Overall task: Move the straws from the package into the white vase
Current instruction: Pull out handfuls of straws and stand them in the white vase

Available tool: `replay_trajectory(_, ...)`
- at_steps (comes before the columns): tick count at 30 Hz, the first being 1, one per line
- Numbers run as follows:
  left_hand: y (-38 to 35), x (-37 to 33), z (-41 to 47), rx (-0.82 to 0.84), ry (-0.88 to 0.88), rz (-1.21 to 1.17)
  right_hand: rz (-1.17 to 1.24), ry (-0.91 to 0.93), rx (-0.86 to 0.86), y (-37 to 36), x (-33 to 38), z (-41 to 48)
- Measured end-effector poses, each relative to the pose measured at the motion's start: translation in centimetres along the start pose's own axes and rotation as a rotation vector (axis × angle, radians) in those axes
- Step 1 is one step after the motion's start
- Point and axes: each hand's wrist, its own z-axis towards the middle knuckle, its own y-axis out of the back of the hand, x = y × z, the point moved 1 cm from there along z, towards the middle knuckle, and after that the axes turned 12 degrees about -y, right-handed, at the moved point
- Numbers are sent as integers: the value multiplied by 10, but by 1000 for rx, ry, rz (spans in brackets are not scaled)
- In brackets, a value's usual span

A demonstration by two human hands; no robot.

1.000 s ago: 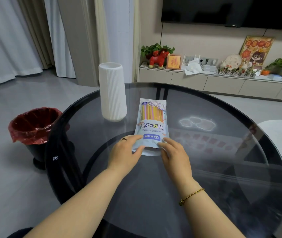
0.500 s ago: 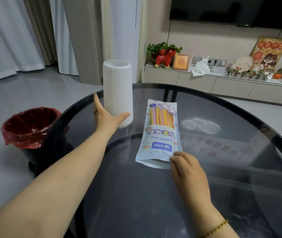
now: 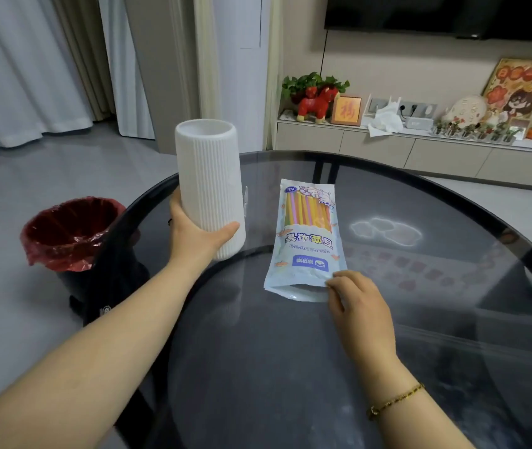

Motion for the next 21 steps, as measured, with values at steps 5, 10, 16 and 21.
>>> replay_trajectory(5, 59, -8, -47, -28, -5, 44, -20, 1, 37, 4, 1, -12)
replay_trajectory(10, 92, -24, -65, 102, 32, 9, 93, -62, -12, 21, 2, -48)
replay_trajectory(16, 91, -59, -130, -111, 80, -54, 315, -180, -103, 39, -3, -76)
replay_trajectory(21, 22, -97, -169, 341, 441, -489, 591, -304, -149, 49, -6, -83)
